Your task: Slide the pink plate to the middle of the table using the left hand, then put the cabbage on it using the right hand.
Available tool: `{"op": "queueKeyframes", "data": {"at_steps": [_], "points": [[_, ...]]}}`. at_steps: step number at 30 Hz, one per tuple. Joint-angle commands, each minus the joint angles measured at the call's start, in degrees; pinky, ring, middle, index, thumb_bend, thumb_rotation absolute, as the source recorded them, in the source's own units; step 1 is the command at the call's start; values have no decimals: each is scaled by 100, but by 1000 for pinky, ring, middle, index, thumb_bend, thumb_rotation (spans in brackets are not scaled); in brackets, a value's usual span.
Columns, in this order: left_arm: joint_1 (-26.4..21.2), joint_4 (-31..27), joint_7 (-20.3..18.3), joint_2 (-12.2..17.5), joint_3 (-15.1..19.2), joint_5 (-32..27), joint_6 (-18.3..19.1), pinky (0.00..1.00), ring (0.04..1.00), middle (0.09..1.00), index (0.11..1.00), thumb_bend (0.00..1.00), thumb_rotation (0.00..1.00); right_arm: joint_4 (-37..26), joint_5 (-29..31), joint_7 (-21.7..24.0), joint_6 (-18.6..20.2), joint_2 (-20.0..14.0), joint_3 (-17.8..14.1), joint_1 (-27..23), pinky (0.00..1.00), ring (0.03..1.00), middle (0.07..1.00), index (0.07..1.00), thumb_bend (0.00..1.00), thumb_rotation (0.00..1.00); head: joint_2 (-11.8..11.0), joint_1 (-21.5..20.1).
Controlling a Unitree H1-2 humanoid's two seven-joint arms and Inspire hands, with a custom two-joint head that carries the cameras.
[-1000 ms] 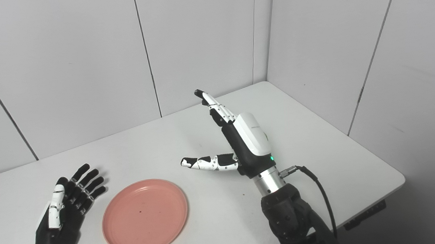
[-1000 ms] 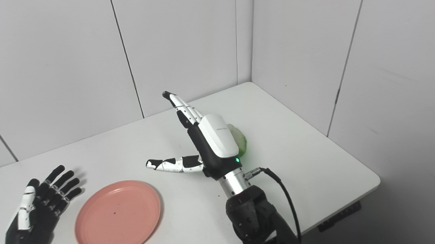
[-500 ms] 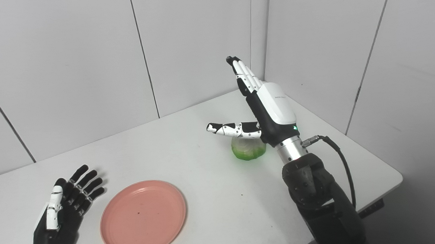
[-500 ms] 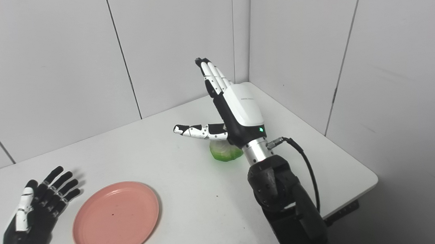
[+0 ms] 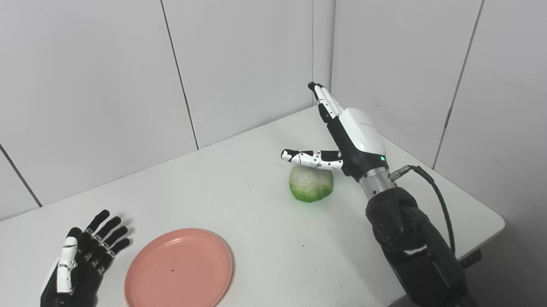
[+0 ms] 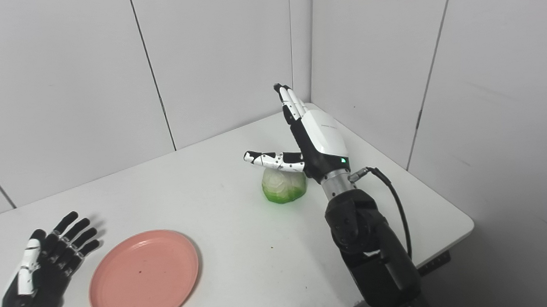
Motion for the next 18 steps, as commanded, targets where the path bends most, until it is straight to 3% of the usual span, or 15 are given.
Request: {"op": "queueKeyframes", "data": {"at_steps": [1, 5, 18], "points": [[567, 280, 62, 81, -5, 93, 385, 825, 846, 862, 854, 507, 1000, 5, 81, -13, 164, -151, -57, -171, 788, 951, 1000, 1000, 1000, 731, 22, 3], [596, 186, 65, 89, -1, 102, 442, 826, 847, 864, 855, 507, 999, 120, 160, 34, 292, -179, -40, -180, 750, 943, 1000, 1000, 1000, 729, 67, 10], [690, -93, 88, 102, -24, 109, 609, 836, 857, 875, 866, 503, 1000, 603, 421, 447, 708, -425, 240, -265, 862, 1000, 1000, 1000, 1000, 734, 180, 76]]}}
